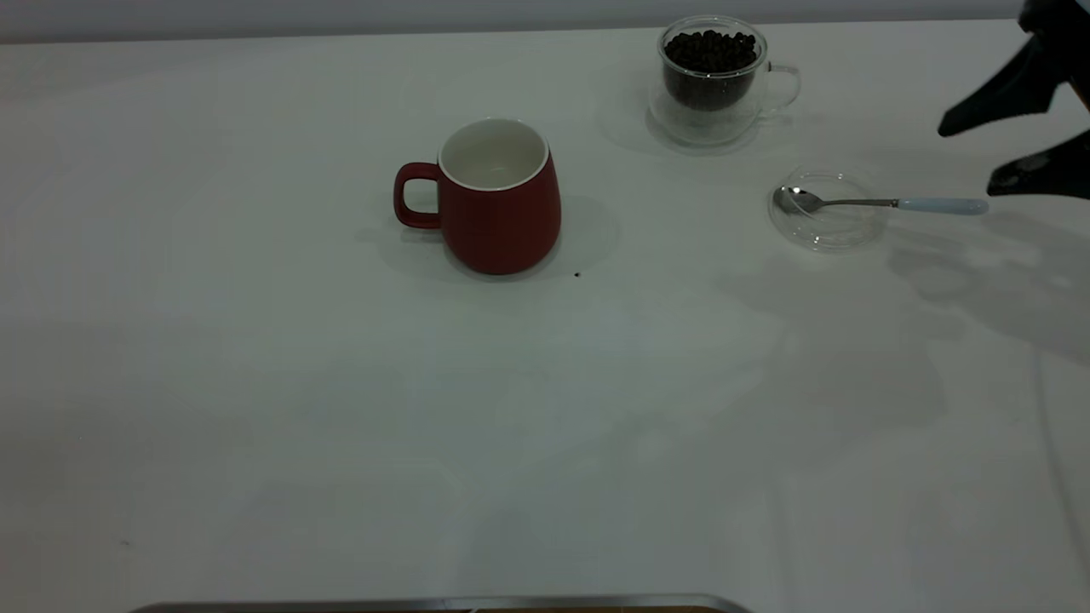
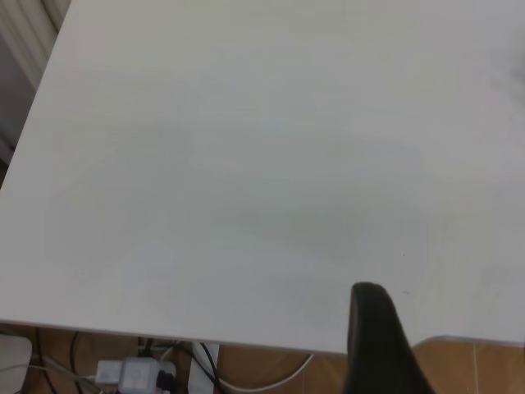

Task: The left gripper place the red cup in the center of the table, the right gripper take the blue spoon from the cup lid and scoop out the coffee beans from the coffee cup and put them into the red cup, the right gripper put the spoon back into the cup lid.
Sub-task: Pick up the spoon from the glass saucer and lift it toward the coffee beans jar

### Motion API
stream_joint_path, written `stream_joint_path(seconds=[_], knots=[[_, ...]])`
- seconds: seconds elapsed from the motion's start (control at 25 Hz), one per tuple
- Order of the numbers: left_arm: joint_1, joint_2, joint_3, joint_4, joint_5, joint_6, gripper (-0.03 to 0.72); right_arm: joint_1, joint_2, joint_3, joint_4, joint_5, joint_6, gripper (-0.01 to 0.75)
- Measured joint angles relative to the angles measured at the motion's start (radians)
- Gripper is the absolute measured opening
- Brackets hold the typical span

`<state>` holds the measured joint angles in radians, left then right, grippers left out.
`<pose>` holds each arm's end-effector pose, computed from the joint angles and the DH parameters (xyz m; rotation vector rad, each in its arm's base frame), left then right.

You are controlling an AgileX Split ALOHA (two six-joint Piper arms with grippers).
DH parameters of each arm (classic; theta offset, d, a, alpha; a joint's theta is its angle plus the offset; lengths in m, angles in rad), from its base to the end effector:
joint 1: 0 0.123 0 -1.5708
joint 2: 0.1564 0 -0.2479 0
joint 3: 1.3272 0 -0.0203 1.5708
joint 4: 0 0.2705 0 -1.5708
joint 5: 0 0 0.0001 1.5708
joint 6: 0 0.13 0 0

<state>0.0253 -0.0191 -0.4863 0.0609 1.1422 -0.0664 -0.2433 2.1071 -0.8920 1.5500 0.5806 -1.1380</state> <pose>0.0779 0.0092 0.2570 -0.1032 2.1166 0.0493 0.3450 -0.0121 -0.0207 0.6829 2.5610 0.8347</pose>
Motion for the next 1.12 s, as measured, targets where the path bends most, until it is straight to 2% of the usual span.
stream_joint_path(seconds=[0.2,0.68,1.12], knots=[[0.0,0.0,0.0,0.0,0.0,-0.001,0.482,-0.025,0.059,-0.001,0.024,0.013,-0.049,0.583],[0.0,0.0,0.0,0.0,0.0,-0.001,0.482,-0.094,0.187,-0.023,0.195,0.114,-0.315,0.584],[0.0,0.0,0.0,0.0,0.0,0.0,0.482,-0.097,0.313,-0.137,0.185,0.175,-0.339,0.584]])
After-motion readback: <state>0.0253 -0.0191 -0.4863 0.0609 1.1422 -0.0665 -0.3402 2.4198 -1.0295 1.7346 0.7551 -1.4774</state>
